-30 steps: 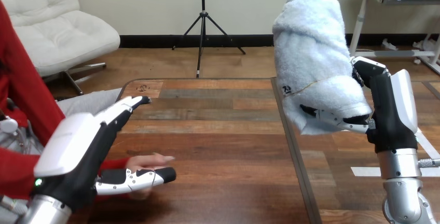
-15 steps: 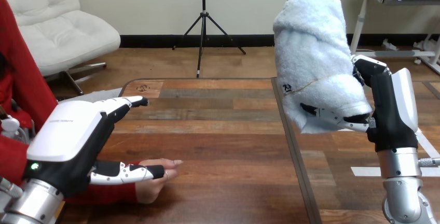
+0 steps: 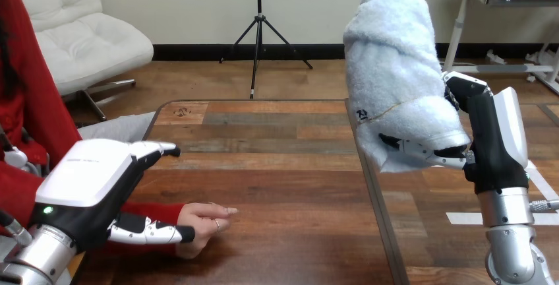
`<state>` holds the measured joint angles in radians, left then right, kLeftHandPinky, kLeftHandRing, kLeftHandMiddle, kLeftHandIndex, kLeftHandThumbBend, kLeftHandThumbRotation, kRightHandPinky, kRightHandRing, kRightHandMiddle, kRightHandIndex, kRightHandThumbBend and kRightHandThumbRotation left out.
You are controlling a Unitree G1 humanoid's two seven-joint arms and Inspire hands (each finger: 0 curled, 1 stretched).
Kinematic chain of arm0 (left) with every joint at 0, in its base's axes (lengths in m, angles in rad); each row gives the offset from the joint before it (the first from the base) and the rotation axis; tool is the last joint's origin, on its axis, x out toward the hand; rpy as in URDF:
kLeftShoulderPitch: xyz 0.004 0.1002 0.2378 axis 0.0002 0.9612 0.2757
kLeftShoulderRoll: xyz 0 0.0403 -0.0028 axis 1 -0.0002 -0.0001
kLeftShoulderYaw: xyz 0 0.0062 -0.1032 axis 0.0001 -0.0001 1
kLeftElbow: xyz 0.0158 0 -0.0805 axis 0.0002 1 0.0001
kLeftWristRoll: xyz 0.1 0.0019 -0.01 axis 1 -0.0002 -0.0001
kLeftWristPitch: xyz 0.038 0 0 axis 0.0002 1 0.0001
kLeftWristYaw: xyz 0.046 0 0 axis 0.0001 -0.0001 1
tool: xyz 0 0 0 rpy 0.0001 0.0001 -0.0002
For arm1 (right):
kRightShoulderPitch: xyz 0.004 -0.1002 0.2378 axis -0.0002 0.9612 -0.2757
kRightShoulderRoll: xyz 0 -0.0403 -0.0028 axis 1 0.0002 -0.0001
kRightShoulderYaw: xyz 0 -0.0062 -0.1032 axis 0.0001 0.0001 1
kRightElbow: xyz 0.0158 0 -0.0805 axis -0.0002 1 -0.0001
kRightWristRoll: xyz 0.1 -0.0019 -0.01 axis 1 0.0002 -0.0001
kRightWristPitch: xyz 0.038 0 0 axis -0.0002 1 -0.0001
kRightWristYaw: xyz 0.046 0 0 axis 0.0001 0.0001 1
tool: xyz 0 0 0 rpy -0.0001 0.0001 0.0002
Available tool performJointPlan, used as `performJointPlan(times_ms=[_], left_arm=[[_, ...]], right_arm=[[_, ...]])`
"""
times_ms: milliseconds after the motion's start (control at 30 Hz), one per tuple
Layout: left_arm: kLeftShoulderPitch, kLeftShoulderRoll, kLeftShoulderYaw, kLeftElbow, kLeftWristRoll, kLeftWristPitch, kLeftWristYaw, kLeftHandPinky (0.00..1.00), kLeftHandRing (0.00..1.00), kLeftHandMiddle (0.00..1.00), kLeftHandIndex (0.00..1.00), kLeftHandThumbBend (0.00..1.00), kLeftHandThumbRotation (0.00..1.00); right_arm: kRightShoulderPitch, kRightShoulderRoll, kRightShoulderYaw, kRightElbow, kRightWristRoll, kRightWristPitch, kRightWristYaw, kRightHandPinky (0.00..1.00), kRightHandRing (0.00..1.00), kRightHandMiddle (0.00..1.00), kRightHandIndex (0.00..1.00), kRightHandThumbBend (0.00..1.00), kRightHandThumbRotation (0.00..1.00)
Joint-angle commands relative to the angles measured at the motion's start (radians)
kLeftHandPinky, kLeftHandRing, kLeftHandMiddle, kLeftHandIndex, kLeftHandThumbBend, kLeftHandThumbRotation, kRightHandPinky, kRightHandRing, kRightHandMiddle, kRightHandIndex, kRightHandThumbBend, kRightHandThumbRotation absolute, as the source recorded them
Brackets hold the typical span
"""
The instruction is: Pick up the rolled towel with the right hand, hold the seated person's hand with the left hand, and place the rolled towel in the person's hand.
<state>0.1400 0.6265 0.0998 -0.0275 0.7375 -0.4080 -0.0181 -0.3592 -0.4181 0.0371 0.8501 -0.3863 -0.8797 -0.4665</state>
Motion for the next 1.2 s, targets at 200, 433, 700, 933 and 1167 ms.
performJointPlan(times_ms=[200, 433, 700, 933, 1167], left_arm=[[-0.102, 0.067, -0.079, 0.056, 0.05, 0.083, -0.092, 0.75, 0.81, 0.84, 0.82, 1.0, 0.56], [-0.123, 0.075, -0.11, 0.092, 0.043, 0.077, -0.106, 0.76, 0.8, 0.83, 0.81, 1.0, 0.53], [-0.15, 0.077, -0.143, 0.126, 0.024, 0.087, -0.147, 0.76, 0.81, 0.83, 0.81, 1.0, 0.46], [-0.17, 0.079, -0.166, 0.136, 0.021, 0.106, -0.188, 0.77, 0.81, 0.83, 0.81, 1.0, 0.41], [-0.184, 0.078, -0.186, 0.146, 0.028, 0.122, -0.199, 0.77, 0.81, 0.82, 0.81, 1.0, 0.37]], right_arm=[[-0.056, 0.02, -0.035, -0.043, 0.051, 0.001, 0.015, 0.31, 0.37, 0.42, 0.45, 0.72, 0.0], [-0.056, 0.02, -0.037, -0.046, 0.054, 0.004, 0.02, 0.31, 0.37, 0.42, 0.45, 0.72, 0.0], [-0.054, 0.023, -0.042, -0.056, 0.064, 0.017, 0.03, 0.31, 0.37, 0.42, 0.45, 0.72, 0.0], [-0.055, 0.024, -0.044, -0.058, 0.065, 0.015, 0.034, 0.31, 0.37, 0.42, 0.46, 0.73, 0.0], [-0.055, 0.023, -0.046, -0.061, 0.062, 0.015, 0.034, 0.31, 0.37, 0.42, 0.46, 0.72, 0.0]])
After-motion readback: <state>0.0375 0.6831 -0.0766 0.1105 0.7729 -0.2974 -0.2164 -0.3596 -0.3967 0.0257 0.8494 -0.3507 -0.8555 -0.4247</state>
